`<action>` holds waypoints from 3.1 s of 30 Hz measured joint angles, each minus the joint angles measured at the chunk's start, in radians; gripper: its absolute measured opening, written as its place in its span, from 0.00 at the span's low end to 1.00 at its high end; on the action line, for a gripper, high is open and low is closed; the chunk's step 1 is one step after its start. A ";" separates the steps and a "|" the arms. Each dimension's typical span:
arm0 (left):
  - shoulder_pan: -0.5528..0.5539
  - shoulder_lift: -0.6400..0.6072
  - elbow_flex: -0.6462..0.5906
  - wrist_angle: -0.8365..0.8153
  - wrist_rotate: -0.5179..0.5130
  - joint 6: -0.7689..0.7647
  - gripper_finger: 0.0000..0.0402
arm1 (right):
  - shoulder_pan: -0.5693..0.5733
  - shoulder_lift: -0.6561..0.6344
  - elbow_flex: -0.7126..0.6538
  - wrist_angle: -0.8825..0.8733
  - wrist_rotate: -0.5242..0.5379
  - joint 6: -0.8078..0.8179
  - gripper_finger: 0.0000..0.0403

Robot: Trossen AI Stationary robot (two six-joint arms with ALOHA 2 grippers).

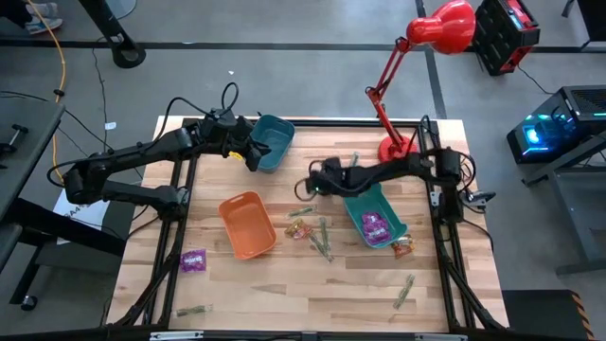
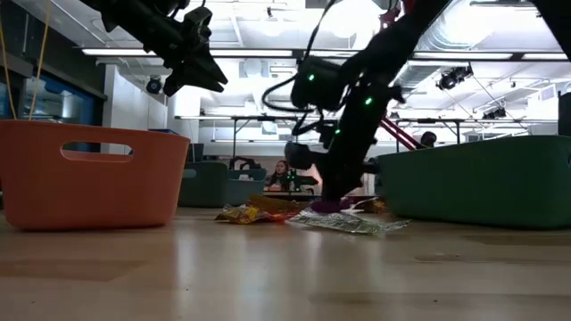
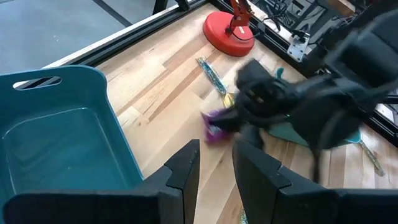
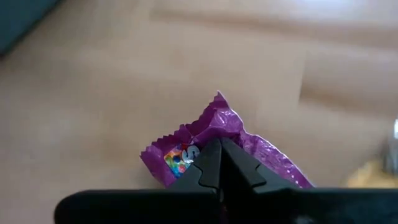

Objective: Sort candy
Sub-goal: Put the purple candy into the green bin

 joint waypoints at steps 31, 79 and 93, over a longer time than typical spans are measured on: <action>-0.162 -0.351 0.001 -0.003 0.150 -0.078 0.22 | -0.060 -0.155 0.001 -0.029 -0.362 -0.970 0.58; -0.446 -0.377 0.000 -0.145 0.119 -0.323 0.22 | 0.275 -0.661 -0.158 -0.613 -0.329 -0.339 0.58; -1.089 -0.220 -0.155 -0.711 0.167 -0.970 0.11 | 0.229 -0.661 -0.159 -0.453 -0.318 -0.374 0.59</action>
